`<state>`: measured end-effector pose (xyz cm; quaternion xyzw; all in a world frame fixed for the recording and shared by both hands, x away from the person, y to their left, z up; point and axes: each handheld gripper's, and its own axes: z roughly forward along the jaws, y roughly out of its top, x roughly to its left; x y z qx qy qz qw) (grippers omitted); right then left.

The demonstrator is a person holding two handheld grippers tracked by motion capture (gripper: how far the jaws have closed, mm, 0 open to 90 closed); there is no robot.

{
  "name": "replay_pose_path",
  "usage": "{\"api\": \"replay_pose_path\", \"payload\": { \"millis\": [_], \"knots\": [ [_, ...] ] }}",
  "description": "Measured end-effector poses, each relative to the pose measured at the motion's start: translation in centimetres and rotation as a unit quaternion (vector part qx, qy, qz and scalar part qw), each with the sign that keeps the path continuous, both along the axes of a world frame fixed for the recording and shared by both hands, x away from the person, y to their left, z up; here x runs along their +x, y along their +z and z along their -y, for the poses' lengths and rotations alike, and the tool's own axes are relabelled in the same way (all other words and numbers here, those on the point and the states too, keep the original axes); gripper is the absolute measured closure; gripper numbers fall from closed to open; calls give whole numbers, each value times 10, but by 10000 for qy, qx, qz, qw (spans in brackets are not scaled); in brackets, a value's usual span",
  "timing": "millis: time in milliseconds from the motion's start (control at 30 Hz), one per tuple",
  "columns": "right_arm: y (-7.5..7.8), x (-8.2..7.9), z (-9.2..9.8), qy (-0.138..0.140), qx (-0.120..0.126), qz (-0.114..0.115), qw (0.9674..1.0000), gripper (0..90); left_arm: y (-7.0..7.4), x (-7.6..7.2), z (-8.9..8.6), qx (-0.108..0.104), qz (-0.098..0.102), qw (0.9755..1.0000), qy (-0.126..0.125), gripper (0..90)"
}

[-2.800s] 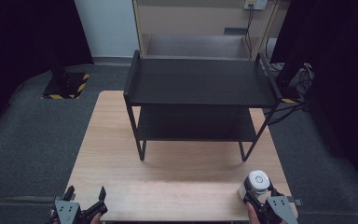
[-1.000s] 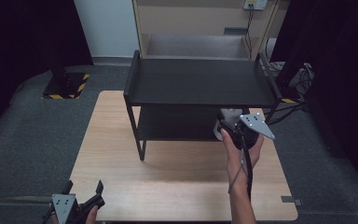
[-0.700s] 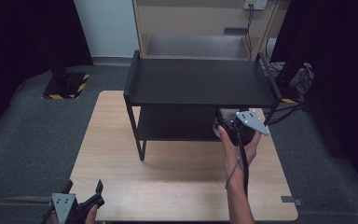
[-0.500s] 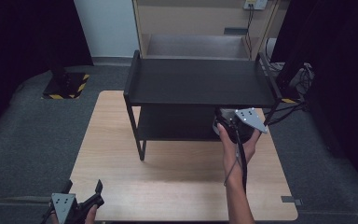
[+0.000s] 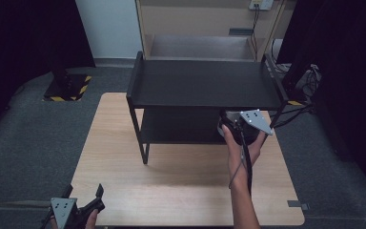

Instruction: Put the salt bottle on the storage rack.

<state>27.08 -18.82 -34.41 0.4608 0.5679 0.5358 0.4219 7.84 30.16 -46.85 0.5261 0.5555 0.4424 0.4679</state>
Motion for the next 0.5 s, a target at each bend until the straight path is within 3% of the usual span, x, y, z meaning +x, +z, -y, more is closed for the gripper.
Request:
{"api": "replay_pose_path", "payload": {
  "millis": [233,500],
  "knots": [
    [-5,-2,-2,5,-33,152,9999,94,0,-2,-1,-9,-4,10000,-7,14],
    [-6,-7,-6,-89,-73,270,9996,29,0,-3,-2,-4,5,10000,-22,14]
  ]
}}
